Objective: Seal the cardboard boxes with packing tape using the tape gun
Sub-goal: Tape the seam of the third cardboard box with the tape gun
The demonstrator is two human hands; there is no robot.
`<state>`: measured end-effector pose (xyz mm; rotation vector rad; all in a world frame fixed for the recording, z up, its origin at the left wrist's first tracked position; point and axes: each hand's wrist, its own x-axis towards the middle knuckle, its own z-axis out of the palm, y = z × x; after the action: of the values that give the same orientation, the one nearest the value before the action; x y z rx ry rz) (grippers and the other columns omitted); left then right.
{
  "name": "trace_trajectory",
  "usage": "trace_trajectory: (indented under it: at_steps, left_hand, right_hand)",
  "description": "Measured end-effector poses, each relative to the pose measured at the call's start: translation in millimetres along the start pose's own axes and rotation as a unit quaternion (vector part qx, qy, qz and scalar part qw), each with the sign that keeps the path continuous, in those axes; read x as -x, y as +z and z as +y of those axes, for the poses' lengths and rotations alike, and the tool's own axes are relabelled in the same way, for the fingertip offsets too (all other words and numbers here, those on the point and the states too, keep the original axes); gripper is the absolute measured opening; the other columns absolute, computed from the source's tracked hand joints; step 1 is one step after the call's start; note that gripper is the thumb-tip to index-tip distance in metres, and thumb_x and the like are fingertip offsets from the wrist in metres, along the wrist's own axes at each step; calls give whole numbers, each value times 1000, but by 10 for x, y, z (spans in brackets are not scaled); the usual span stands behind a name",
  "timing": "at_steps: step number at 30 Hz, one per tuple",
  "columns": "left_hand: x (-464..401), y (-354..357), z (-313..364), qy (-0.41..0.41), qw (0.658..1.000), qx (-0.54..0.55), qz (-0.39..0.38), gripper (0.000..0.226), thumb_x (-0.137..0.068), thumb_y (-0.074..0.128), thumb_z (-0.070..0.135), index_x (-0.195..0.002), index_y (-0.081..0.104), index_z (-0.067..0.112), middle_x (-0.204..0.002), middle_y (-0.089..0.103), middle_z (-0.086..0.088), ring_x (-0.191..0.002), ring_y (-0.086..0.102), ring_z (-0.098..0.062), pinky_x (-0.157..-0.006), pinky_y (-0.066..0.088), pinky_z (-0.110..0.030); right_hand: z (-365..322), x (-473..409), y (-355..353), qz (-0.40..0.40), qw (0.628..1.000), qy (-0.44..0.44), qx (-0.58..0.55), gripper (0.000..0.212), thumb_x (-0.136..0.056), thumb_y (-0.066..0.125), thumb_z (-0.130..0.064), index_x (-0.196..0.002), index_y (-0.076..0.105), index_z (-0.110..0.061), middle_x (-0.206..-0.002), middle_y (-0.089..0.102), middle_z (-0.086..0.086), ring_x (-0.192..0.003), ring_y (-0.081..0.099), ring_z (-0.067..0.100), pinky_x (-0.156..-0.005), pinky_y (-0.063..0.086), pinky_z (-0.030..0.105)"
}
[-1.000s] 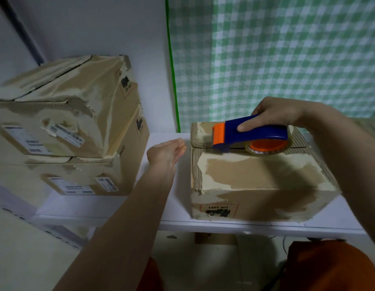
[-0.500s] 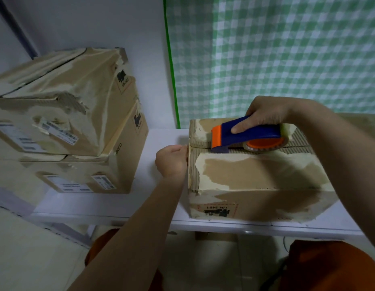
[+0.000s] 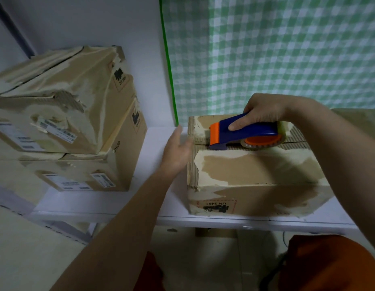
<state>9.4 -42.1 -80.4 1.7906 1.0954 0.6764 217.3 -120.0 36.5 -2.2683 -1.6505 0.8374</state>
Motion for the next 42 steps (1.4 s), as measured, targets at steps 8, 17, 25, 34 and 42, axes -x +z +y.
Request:
trace_trajectory:
  at_steps: [8, 17, 25, 34, 42]
  left_hand:
    - [117, 117, 111, 103, 878, -435, -170, 132, -55, 13, 95, -150, -14, 8, -158, -20, -8, -145, -20, -17, -120, -4, -43]
    - [85, 89, 135, 104, 860, -463, -187, 123, -70, 27, 90, -149, -15, 6, -155, -27, -11, -144, -22, -19, -120, -5, -41]
    - [317, 474, 444, 137, 809, -496, -284, 144, -53, 42, 96, -148, -22, 8, -152, -34, -12, -139, -33, -27, -113, -18, -41]
    - [-15, -3, 311, 127, 794, -517, -293, 140, -58, 61, 84, -149, -21, 16, -155, -30, -3, -142, -28, -19, -117, -11, -40]
    - [74, 470, 433, 135, 820, -487, -268, 143, -49, 31, 99, -149, -22, 12, -156, -28, -3, -142, -27, -16, -119, -8, -45]
  right_hand:
    - [36, 21, -22, 2, 1000, 8, -2, 56, -70, 69, -59, -84, 71, -5, -78, 71, 9, -70, 66, 22, -65, 50, 28]
    - [482, 238, -367, -7, 992, 108, 64, 67, -53, 70, -63, -80, 70, -2, -62, 64, 7, -57, 58, 22, -58, 43, 28]
    - [544, 216, -375, 12, 994, 91, 53, 51, -61, 73, -58, -64, 64, -7, -45, 59, -1, -46, 54, 17, -52, 40, 26]
    - [415, 136, -240, 18, 998, 67, 12, 54, -71, 69, -59, -71, 65, -6, -64, 65, 8, -56, 58, 19, -58, 44, 27]
    - [468, 109, -268, 7, 997, 78, 4, 56, -64, 70, -62, -73, 65, -8, -64, 66, 7, -58, 60, 21, -59, 46, 28]
